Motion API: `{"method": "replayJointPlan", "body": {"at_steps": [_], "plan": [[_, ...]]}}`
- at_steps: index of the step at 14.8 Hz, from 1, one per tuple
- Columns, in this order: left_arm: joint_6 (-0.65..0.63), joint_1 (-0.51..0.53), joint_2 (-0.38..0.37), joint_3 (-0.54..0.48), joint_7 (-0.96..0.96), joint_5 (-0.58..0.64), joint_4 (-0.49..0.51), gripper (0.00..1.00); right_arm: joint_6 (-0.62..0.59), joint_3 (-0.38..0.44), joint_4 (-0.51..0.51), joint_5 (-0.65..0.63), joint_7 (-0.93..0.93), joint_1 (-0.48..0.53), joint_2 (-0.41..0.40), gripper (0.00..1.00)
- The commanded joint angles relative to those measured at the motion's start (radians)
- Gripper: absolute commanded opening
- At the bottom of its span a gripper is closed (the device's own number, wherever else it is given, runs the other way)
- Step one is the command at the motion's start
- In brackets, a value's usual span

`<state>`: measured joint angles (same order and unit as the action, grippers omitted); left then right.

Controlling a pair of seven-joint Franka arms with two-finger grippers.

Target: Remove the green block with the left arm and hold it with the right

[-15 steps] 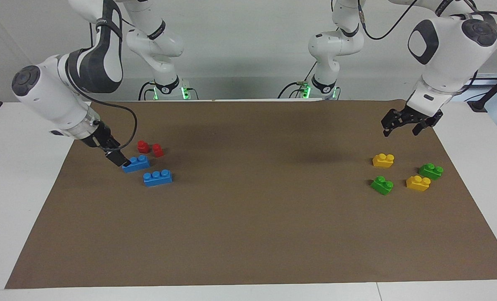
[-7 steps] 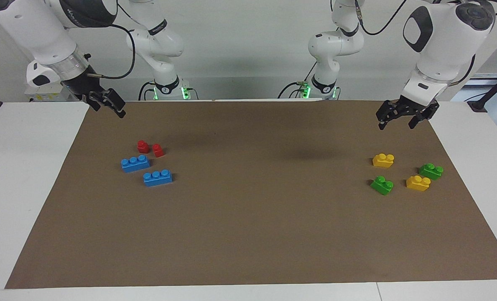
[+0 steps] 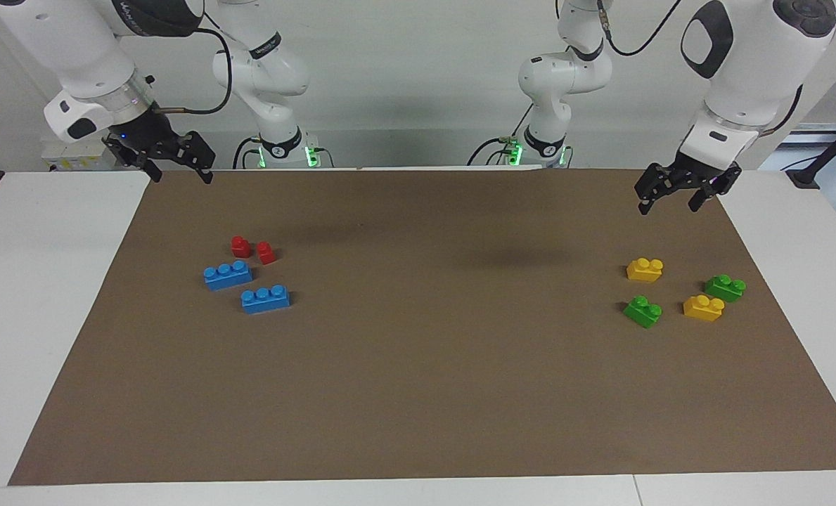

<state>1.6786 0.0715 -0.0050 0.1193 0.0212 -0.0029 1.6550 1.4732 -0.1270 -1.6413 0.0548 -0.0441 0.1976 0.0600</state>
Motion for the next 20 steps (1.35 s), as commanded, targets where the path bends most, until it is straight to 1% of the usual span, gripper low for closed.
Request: {"method": "replayJointPlan", "body": {"at_steps": [1, 4, 9, 13, 20], "plan": [[-0.023, 0.002, -0.012, -0.004, 0.019, -0.025, -0.004, 1.00, -0.001, -0.005, 0.009, -0.042, 0.032, 0.002, 0.003, 1.00], [-0.025, 0.002, -0.016, -0.003, 0.019, -0.023, -0.003, 1.00, 0.007, -0.013, 0.009, -0.076, 0.023, -0.023, 0.001, 1.00], [-0.031, 0.002, -0.020, -0.004, 0.017, -0.023, -0.003, 1.00, 0.073, -0.013, 0.009, -0.081, 0.001, -0.023, 0.000, 1.00], [-0.030, 0.004, -0.020, -0.004, 0.017, -0.023, -0.003, 1.00, 0.079, -0.013, 0.008, -0.075, -0.036, -0.023, 0.000, 1.00], [-0.030, 0.005, -0.020, -0.004, 0.017, -0.023, -0.003, 1.00, 0.073, -0.013, 0.005, -0.069, -0.037, -0.021, 0.001, 1.00]]}}
